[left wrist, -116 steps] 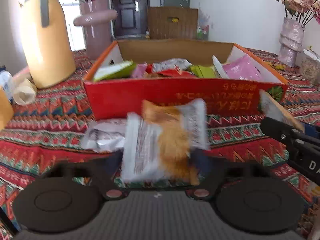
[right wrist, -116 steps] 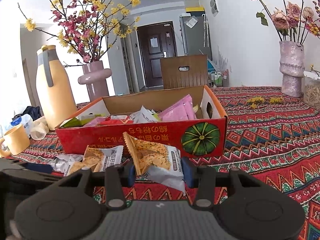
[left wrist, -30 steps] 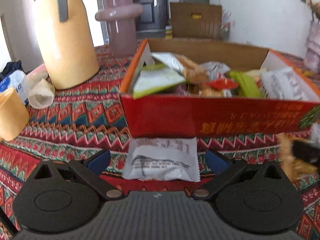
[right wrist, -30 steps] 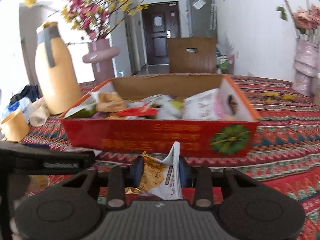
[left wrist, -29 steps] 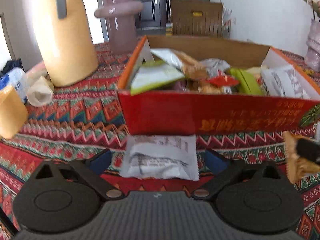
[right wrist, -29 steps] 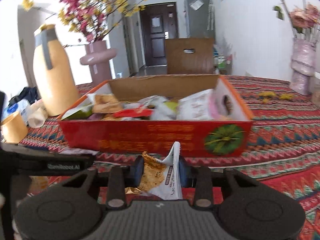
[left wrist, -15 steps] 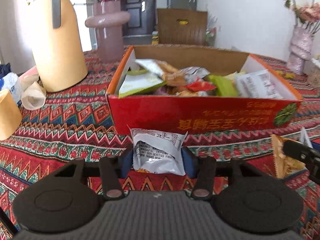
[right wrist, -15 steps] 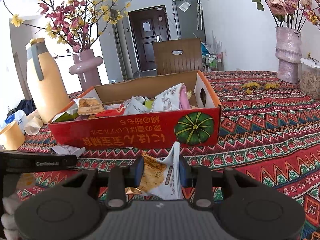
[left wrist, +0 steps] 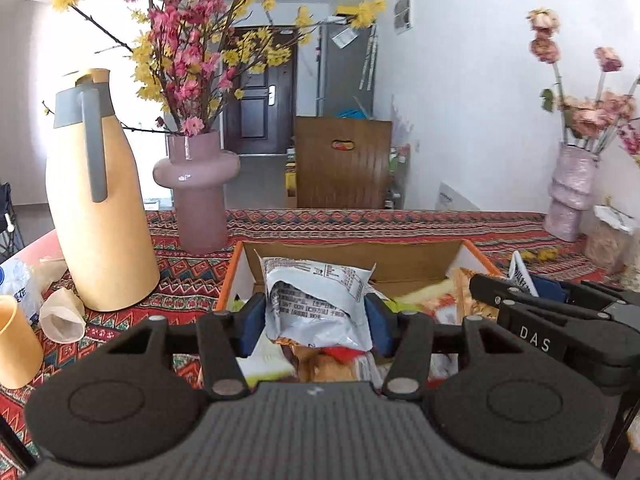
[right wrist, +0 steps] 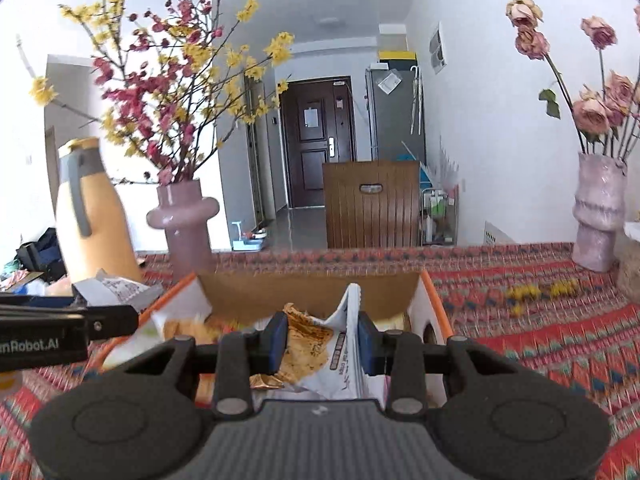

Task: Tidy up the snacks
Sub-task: 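Carry both packs over the box and open both grippers to drop them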

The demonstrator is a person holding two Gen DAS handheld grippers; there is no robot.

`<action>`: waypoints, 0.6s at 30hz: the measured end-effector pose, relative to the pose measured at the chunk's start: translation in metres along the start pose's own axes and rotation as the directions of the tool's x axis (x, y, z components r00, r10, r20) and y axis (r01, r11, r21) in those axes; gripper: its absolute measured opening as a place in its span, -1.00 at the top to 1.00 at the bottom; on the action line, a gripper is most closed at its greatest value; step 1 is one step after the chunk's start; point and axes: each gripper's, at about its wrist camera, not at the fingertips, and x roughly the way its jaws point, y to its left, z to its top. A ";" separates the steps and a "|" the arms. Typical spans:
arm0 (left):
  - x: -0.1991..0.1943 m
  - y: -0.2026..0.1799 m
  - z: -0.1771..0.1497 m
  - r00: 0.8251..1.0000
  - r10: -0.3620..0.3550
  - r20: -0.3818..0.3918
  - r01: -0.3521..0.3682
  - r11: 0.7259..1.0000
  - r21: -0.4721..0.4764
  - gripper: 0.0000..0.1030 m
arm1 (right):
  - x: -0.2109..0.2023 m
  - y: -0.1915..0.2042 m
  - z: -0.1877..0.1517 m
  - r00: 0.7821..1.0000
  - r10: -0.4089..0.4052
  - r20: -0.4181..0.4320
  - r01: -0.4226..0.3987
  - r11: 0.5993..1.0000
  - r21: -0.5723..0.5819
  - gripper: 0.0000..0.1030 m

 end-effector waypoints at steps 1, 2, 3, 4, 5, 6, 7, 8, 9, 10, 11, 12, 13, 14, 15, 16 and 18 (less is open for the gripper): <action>0.008 0.000 0.000 1.000 0.010 -0.009 -0.010 1.000 -0.009 -0.06 | 0.008 0.000 0.004 1.000 -0.005 -0.002 0.005 1.000 -0.001 0.32; 0.014 0.000 0.000 1.000 0.013 -0.016 -0.013 1.000 -0.017 -0.09 | 0.016 0.000 0.007 1.000 -0.012 -0.004 0.012 1.000 -0.002 0.31; 0.021 0.000 -0.001 1.000 0.016 -0.026 -0.016 1.000 -0.025 -0.10 | 0.024 0.000 0.009 1.000 -0.028 -0.008 0.028 1.000 0.001 0.31; 0.025 0.001 -0.003 0.999 0.020 -0.029 -0.021 0.999 -0.028 -0.17 | 0.031 -0.002 0.011 0.999 -0.038 -0.015 0.038 0.999 0.007 0.31; 0.030 0.001 -0.004 0.999 0.027 -0.028 -0.027 0.999 -0.027 -0.25 | 0.036 -0.004 0.011 0.999 -0.039 -0.021 0.039 0.999 0.017 0.30; 0.031 0.003 -0.004 0.999 0.033 -0.024 -0.034 0.999 -0.028 -0.29 | 0.041 -0.006 0.010 0.999 -0.036 -0.027 0.037 0.999 0.028 0.29; 0.033 0.005 -0.006 0.999 0.035 -0.021 -0.036 0.999 -0.029 -0.39 | 0.045 -0.008 0.009 0.999 -0.033 -0.032 0.034 0.999 0.034 0.28; 0.033 0.008 -0.006 0.999 0.035 -0.018 -0.036 0.999 -0.035 -0.59 | 0.048 -0.009 0.008 0.999 -0.031 -0.037 0.033 0.999 0.036 0.22; 0.032 0.010 -0.006 0.999 0.038 -0.015 -0.039 0.998 -0.044 -0.72 | 0.050 -0.011 0.006 0.999 -0.033 -0.040 0.034 0.999 0.040 0.19; 0.029 0.012 -0.006 0.999 0.039 -0.007 -0.039 0.998 -0.053 -0.93 | 0.051 -0.012 0.004 0.999 -0.040 -0.037 0.042 0.998 0.047 0.15; 0.024 0.014 -0.006 0.999 0.041 0.011 -0.040 0.997 -0.059 -0.98 | 0.051 -0.014 0.004 0.998 -0.043 -0.035 0.045 0.997 0.057 -0.05; 0.020 0.016 -0.005 0.999 0.045 0.027 -0.043 0.997 -0.060 -0.99 | 0.050 -0.016 0.003 0.998 -0.049 -0.035 0.051 0.996 0.070 -0.20; 0.015 0.018 -0.005 0.998 0.045 0.038 -0.043 0.997 -0.062 -1.00 | 0.047 -0.018 0.004 0.998 -0.055 -0.024 0.057 0.995 0.084 -0.46; 0.011 0.021 -0.005 0.998 0.042 0.046 -0.039 0.997 -0.065 -1.00 | 0.041 -0.020 0.004 0.998 -0.063 -0.006 0.064 0.994 0.092 -0.67; 0.007 0.023 -0.006 0.998 0.038 0.055 -0.034 0.997 -0.068 -1.00 | 0.035 -0.021 0.004 0.997 -0.073 0.013 0.071 0.992 0.100 -0.76; 0.002 0.025 -0.007 0.997 0.036 0.061 -0.032 0.997 -0.067 -1.00 | 0.030 -0.023 0.004 0.996 -0.079 0.029 0.076 0.991 0.109 -0.88; -0.011 0.025 -0.011 0.997 0.034 0.074 -0.030 0.998 -0.052 -1.00 | 0.017 -0.026 0.003 0.996 -0.081 0.044 0.075 0.989 0.128 -1.00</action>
